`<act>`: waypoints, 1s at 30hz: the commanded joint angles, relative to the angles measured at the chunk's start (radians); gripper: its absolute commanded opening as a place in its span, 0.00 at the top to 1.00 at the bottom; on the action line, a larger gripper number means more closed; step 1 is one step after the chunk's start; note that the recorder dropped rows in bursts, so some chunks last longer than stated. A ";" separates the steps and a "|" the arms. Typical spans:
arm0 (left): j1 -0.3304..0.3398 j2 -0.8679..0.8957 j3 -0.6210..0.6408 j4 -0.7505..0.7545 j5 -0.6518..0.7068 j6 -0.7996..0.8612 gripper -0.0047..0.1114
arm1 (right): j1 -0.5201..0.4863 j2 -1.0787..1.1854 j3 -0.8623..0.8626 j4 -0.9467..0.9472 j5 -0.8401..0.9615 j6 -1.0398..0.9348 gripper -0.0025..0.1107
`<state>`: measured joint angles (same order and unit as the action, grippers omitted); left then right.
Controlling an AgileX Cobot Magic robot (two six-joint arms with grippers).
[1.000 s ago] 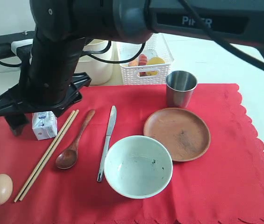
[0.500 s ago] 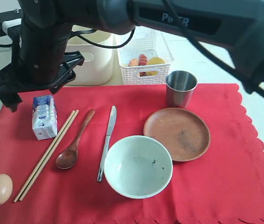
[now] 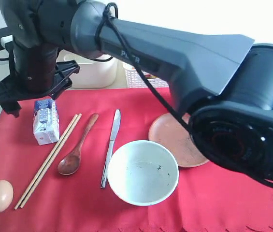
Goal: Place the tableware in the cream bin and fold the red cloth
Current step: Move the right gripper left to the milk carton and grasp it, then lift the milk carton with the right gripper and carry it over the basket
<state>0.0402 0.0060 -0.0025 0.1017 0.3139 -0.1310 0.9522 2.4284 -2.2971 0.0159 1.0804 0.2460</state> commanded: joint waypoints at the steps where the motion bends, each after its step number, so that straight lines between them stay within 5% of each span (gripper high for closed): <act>1: 0.000 -0.006 0.002 -0.001 -0.002 0.000 0.96 | 0.001 0.050 -0.045 -0.035 0.010 0.020 0.31; 9: 0.000 -0.006 0.002 -0.001 -0.002 0.000 0.96 | 0.001 0.110 -0.075 -0.080 -0.005 0.046 0.19; 30: 0.000 -0.006 0.002 -0.001 -0.002 0.000 0.96 | 0.001 0.190 -0.075 -0.103 -0.081 0.106 0.21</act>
<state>0.0402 0.0060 -0.0025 0.1017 0.3139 -0.1310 0.9522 2.6203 -2.3649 -0.0767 1.0331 0.3509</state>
